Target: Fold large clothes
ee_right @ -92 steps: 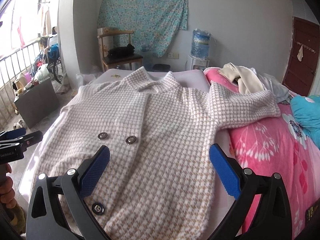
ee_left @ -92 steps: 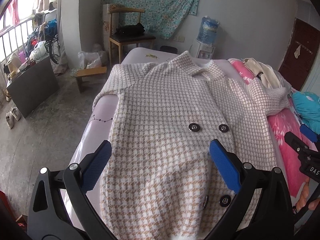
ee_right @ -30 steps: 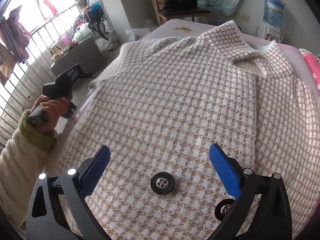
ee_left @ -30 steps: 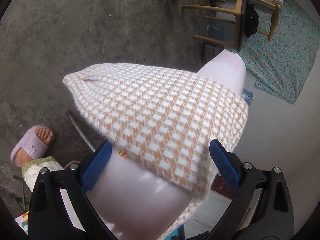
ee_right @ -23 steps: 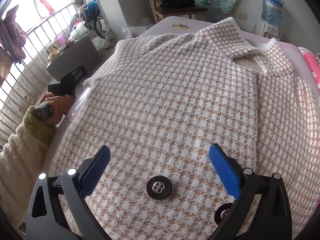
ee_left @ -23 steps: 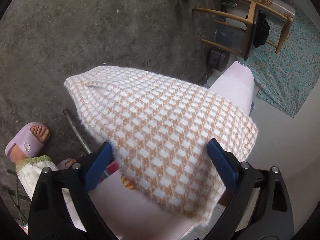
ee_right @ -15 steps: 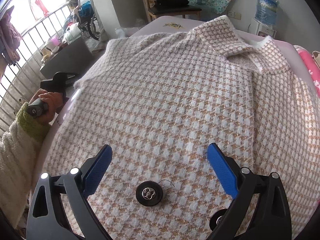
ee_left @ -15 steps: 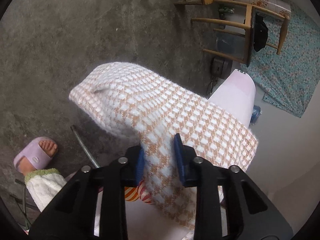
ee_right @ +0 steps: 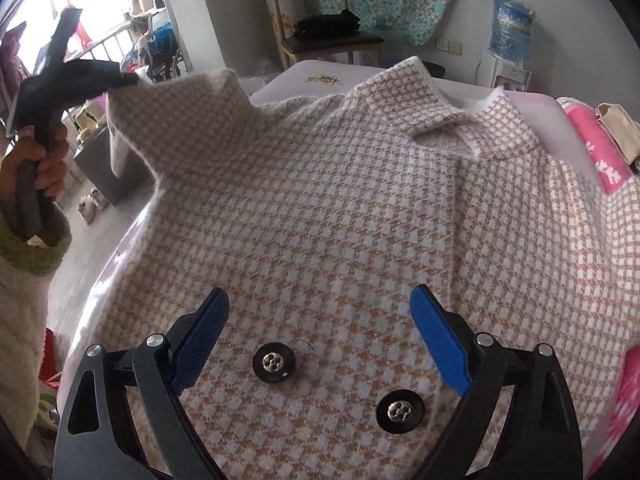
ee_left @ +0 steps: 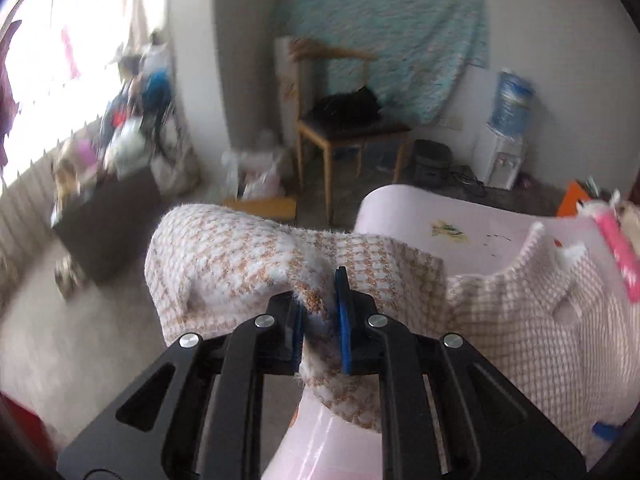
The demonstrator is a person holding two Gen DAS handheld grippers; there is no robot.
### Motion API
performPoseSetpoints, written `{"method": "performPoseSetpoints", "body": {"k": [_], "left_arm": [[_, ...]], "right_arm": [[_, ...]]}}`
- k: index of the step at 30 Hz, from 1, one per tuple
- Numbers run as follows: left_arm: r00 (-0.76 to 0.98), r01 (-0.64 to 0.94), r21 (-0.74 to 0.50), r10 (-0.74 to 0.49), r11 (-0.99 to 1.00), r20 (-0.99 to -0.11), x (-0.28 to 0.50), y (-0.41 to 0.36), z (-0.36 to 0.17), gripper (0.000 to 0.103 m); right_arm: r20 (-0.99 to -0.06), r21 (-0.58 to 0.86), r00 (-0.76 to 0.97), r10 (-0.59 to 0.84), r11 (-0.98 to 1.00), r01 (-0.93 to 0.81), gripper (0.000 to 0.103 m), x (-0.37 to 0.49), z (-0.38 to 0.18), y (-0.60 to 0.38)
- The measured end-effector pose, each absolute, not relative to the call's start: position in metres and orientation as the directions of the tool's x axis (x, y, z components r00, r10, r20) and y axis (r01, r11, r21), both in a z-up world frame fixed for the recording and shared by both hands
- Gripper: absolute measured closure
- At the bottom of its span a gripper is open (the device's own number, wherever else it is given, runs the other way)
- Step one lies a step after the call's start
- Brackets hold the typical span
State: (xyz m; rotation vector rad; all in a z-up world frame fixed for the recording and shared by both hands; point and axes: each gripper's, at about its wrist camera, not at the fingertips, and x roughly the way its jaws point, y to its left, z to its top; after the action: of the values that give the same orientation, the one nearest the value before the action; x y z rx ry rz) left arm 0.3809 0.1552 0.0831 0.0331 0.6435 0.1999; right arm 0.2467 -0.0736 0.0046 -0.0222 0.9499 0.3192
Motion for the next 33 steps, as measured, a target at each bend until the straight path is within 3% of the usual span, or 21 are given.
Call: {"method": "performPoseSetpoints", "body": {"k": [3, 5, 8, 10, 11, 12, 15, 21, 26, 30, 33], "left_arm": [[0.827, 0.019, 0.265, 0.134, 0.964, -0.545, 0.358, 0.071, 0.098, 0.09], [0.815, 0.135, 0.305, 0.07, 0.943, -0.575, 0.344, 0.03, 0.091, 0.088], [0.726, 0.278, 0.261, -0.025, 0.924, -0.687, 0.331, -0.009, 0.064, 0.083], [0.671, 0.32, 0.225, -0.052, 0.921, -0.74, 0.321, -0.018, 0.037, 0.069], [0.651, 0.323, 0.224, -0.044, 0.919, -0.758, 0.315, -0.02, 0.024, 0.051], [0.639, 0.326, 0.225, -0.039, 0.918, -0.768, 0.308, -0.02, 0.012, 0.042], [0.621, 0.329, 0.226, -0.03, 0.917, -0.784, 0.289, -0.019, -0.01, 0.027], [0.575, 0.245, 0.229, 0.048, 0.942, -0.817, 0.282, -0.009, -0.041, 0.019], [0.523, 0.175, 0.162, 0.048, 0.971, -0.851, 0.281, 0.015, -0.061, 0.015], [0.509, 0.123, 0.058, -0.013, 0.991, -0.86, 0.286, 0.035, -0.065, 0.007], [0.5, 0.1, 0.001, -0.049, 0.995, -0.865, 0.287, 0.045, -0.067, 0.007]], "right_arm": [[-0.793, 0.118, 0.559, 0.241, 0.962, -0.248, 0.013, 0.236, 0.011, -0.087], [-0.792, 0.121, 0.567, 0.227, 0.968, -0.219, 0.013, 0.228, 0.012, -0.098], [-0.798, 0.133, 0.565, 0.209, 0.976, -0.174, 0.013, 0.218, 0.01, -0.117], [-0.809, 0.148, 0.551, 0.205, 0.978, -0.148, 0.013, 0.216, 0.005, -0.131], [-0.819, 0.155, 0.537, 0.204, 0.979, -0.134, 0.013, 0.215, 0.001, -0.136], [-0.827, 0.161, 0.524, 0.203, 0.979, -0.124, 0.013, 0.214, -0.004, -0.142], [-0.848, 0.172, 0.489, 0.202, 0.979, -0.106, 0.013, 0.212, -0.017, -0.152], [-0.867, 0.165, 0.458, 0.197, 0.98, -0.11, 0.01, 0.215, -0.038, -0.151], [-0.864, 0.1, 0.48, 0.155, 0.985, -0.139, 0.006, 0.214, -0.044, -0.143], [-0.86, 0.118, 0.482, 0.17, 0.984, -0.135, 0.006, 0.214, -0.044, -0.146], [-0.854, 0.107, 0.494, 0.163, 0.984, -0.141, 0.006, 0.212, -0.045, -0.145]]}}
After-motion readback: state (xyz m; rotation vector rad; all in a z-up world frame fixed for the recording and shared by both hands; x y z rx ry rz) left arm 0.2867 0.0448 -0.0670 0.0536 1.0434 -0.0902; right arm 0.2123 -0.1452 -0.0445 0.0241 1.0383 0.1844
